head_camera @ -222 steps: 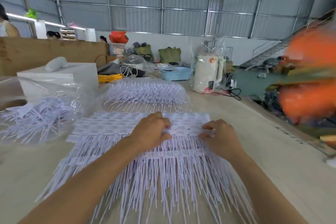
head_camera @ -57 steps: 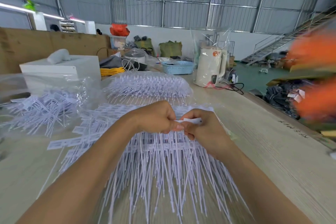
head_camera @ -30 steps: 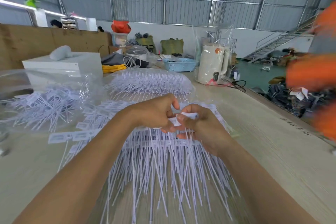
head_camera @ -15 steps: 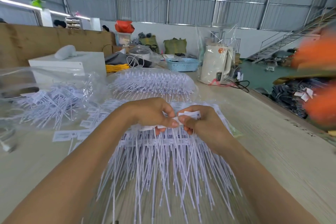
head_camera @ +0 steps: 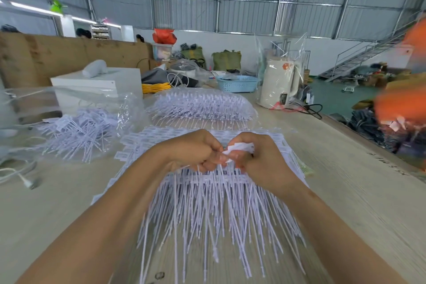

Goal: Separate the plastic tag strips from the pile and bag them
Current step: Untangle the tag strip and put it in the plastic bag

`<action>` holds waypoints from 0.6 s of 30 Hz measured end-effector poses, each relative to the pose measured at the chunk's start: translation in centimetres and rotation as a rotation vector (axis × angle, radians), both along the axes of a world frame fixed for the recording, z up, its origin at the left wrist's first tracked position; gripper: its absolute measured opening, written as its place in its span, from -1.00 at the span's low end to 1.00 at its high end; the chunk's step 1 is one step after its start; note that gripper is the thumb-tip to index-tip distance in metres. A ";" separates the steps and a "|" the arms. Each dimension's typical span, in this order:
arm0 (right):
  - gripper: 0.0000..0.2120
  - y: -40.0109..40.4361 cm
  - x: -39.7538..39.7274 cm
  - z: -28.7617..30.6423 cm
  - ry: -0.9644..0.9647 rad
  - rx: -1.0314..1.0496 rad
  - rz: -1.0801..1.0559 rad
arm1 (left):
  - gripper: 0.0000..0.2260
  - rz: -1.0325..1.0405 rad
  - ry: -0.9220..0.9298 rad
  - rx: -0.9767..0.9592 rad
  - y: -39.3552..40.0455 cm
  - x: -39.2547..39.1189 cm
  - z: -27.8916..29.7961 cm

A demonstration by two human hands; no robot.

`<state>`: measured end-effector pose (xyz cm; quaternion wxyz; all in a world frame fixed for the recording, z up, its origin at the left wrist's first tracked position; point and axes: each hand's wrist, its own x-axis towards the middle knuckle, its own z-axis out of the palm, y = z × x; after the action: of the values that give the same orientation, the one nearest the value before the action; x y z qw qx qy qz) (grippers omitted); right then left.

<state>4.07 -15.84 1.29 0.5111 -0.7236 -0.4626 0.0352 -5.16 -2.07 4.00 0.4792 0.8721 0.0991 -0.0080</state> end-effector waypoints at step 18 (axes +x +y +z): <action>-0.97 -2.1 3.4 2.6 0.502 0.088 0.063 | -0.63 0.043 -0.134 0.047 0.0 0.7 -0.7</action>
<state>7.45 -17.94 3.93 0.6397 -0.6543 -0.3445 0.2096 -4.48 -2.08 3.30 0.4640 0.8795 0.0856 0.0630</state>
